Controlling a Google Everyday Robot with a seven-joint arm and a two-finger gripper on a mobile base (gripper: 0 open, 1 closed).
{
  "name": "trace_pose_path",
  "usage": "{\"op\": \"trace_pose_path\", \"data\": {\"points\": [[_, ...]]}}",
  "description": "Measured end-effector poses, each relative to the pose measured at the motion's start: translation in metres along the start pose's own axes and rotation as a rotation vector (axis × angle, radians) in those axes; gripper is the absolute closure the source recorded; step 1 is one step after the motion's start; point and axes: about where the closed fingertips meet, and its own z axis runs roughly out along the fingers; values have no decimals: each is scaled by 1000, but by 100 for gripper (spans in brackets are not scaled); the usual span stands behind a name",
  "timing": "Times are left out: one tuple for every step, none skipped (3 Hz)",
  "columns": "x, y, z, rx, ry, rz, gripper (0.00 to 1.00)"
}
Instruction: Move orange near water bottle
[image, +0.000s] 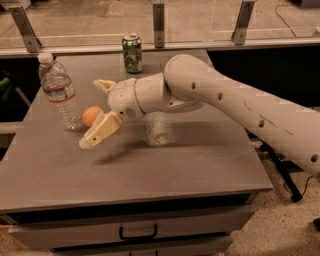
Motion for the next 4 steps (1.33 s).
{"op": "trace_pose_path", "data": {"points": [[5,-5,-10,26,-2,12,0],[11,-31,-72,116,34,-25,0],[15,-58,-154,225,113,-74,0],[-2,-68,-232,320,203,-138,0]]}}
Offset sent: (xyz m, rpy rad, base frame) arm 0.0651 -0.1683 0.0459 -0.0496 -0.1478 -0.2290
